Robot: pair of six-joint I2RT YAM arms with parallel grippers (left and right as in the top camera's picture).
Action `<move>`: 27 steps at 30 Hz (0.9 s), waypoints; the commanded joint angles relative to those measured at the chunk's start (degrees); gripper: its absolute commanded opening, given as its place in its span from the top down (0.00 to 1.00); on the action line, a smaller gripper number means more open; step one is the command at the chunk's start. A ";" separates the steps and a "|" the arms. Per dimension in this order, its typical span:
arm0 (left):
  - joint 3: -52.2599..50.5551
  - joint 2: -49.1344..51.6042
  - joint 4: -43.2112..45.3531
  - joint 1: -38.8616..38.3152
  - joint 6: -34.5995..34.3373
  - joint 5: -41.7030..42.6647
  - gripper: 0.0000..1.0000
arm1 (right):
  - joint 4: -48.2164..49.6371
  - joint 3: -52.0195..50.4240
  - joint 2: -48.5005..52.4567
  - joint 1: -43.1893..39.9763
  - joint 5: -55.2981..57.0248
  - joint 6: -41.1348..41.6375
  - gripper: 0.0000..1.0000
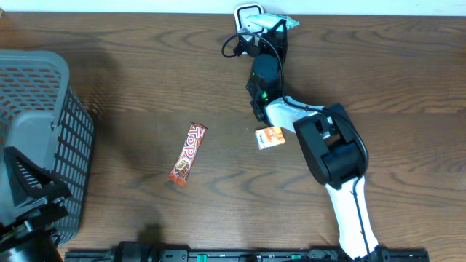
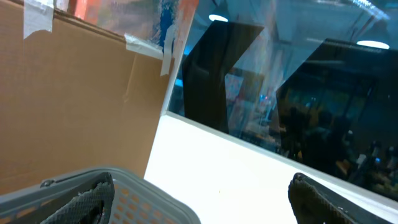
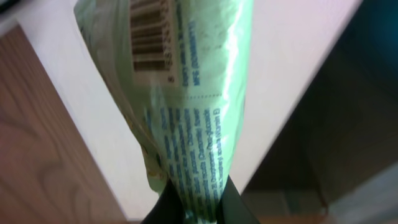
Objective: Scan the item barcode
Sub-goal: 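Hold wipes pack barcode under the white scanner with right gripper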
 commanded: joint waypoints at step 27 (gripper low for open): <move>-0.02 -0.44 -12.15 0.28 -0.50 -0.28 0.10 | -10.64 11.80 10.71 -3.06 -10.19 -6.45 0.99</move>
